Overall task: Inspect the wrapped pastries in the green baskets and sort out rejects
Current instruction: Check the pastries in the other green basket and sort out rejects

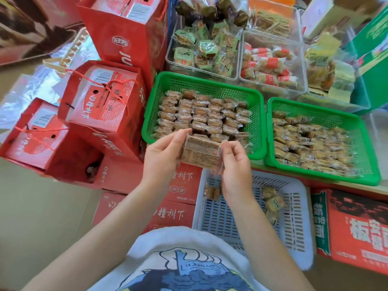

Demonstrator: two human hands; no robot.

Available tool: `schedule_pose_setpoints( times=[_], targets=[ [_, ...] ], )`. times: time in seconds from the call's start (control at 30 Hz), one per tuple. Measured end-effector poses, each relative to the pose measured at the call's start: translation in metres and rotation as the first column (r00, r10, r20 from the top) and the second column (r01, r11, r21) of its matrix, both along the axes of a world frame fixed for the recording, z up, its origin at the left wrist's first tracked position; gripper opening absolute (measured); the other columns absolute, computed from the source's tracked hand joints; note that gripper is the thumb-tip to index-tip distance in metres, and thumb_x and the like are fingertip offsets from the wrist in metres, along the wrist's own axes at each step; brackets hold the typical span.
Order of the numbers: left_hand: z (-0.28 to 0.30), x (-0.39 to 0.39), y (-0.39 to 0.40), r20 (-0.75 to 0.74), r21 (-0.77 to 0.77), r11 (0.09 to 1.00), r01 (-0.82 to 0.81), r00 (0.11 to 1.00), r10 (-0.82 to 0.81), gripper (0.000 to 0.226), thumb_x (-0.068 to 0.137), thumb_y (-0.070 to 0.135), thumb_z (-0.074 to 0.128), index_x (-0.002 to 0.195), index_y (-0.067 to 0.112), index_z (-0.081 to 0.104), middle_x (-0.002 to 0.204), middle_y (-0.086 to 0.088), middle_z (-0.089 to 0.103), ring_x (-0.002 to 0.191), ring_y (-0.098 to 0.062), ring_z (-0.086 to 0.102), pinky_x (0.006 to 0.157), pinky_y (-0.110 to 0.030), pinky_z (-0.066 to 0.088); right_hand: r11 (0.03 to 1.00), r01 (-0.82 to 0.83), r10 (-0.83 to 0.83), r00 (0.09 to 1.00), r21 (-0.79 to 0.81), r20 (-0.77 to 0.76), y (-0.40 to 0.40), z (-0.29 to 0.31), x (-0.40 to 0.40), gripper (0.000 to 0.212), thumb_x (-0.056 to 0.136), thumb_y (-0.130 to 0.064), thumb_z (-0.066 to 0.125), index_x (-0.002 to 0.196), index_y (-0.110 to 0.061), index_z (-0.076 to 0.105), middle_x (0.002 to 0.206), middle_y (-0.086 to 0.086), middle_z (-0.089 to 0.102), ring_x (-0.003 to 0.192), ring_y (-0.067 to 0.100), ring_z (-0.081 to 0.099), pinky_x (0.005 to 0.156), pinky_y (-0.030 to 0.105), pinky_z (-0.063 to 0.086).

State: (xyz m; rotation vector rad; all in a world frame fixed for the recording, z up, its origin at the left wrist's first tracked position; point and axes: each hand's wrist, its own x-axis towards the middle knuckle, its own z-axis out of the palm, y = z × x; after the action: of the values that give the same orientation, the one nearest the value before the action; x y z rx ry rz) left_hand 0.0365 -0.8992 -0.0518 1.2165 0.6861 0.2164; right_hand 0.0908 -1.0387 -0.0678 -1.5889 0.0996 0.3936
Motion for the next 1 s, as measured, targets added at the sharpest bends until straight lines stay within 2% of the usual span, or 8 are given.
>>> schedule_pose_setpoints(
  times=[0.13,0.23,0.33,0.47,0.57,0.8,0.9,1.0],
  targets=[
    [0.001,-0.011,0.001,0.032,0.259,0.966,-0.001,0.999,-0.008,0.022,0.097,0.03,0.066,0.086,0.017,0.08,0.083,-0.025,0.071,0.08,-0.033,0.069,0.083,-0.056,0.057,0.976,0.156,-0.108,0.953,-0.153,0.285,-0.001,0.008,-0.016,0.027,0.105,-0.028,0.048,0.079,-0.027,0.05,0.064,-0.012,0.046,0.059,0.011,0.043,0.055,0.028,0.038],
    [-0.005,-0.017,0.005,0.132,0.789,0.615,-0.018,0.981,-0.141,0.033,0.101,0.023,0.061,0.07,0.012,0.067,0.066,-0.002,0.062,0.066,-0.021,0.059,0.064,-0.037,0.048,0.947,0.244,-0.133,0.888,-0.207,0.441,-0.006,0.016,-0.03,0.023,0.106,-0.024,0.047,0.082,-0.026,0.048,0.066,-0.01,0.045,0.056,0.006,0.04,0.054,0.019,0.035],
    [-0.003,-0.021,0.009,0.064,0.915,0.401,0.044,0.966,-0.251,0.036,0.103,0.025,0.052,0.07,0.012,0.057,0.07,0.004,0.055,0.065,-0.013,0.05,0.057,-0.027,0.038,0.935,0.29,-0.161,0.861,-0.206,0.482,-0.013,0.021,-0.044,0.02,0.105,-0.024,0.048,0.085,-0.026,0.05,0.066,-0.009,0.046,0.054,0.005,0.04,0.053,0.016,0.033],
    [0.018,-0.032,0.007,-0.05,0.665,0.656,0.356,0.898,-0.437,0.044,0.107,0.025,0.044,0.064,0.024,0.049,0.054,0.011,0.057,0.054,-0.004,0.052,0.059,-0.017,0.039,0.958,0.264,-0.221,0.927,-0.111,0.303,-0.02,0.021,-0.057,0.021,0.1,-0.041,0.053,0.082,-0.032,0.055,0.068,0.017,0.052,0.056,0.028,0.046,0.049,0.033,0.038],
    [0.027,-0.041,0.007,-0.001,0.235,0.851,0.47,0.876,-0.483,0.048,0.107,0.033,0.042,0.063,0.015,0.051,0.063,-0.012,0.062,0.069,-0.03,0.058,0.06,-0.024,0.046,0.942,0.275,-0.273,0.961,0.191,-0.036,-0.019,0.025,-0.068,0.026,0.102,-0.039,0.053,0.086,-0.019,0.054,0.071,0.018,0.054,0.045,0.021,0.044,0.042,0.025,0.031],
    [0.038,-0.061,0.016,0.041,-0.058,0.866,0.497,0.868,-0.496,0.058,0.098,0.037,0.059,0.117,-0.018,0.054,0.121,-0.044,0.055,0.106,-0.051,0.051,0.099,-0.066,0.041,0.793,0.335,-0.159,0.92,0.508,-0.359,-0.009,0.024,-0.085,0.023,0.103,-0.031,0.048,0.091,-0.012,0.054,0.05,0.002,0.033,0.031,0.007,0.021,0.032,0.02,0.023],
    [0.035,-0.067,0.025,-0.01,0.03,0.884,0.466,0.885,-0.466,0.044,0.104,0.028,0.052,0.107,-0.015,0.061,0.106,-0.038,0.06,0.09,-0.041,0.053,0.076,-0.046,0.05,0.844,0.305,-0.148,0.923,0.441,-0.355,-0.003,0.019,-0.093,0.022,0.106,-0.024,0.045,0.098,-0.007,0.056,0.045,-0.004,0.035,0.034,0.008,0.024,0.035,0.021,0.025],
    [0.036,-0.07,0.034,-0.075,0.075,0.909,0.409,0.912,-0.404,0.034,0.104,0.023,0.052,0.083,-0.001,0.063,0.073,-0.018,0.063,0.062,-0.028,0.059,0.059,-0.031,0.049,0.961,0.276,-0.278,0.958,-0.036,-0.076,0.004,0.015,-0.1,0.02,0.105,-0.027,0.045,0.105,-0.009,0.053,0.063,-0.001,0.049,0.048,0.013,0.042,0.046,0.027,0.035]
  ],
)
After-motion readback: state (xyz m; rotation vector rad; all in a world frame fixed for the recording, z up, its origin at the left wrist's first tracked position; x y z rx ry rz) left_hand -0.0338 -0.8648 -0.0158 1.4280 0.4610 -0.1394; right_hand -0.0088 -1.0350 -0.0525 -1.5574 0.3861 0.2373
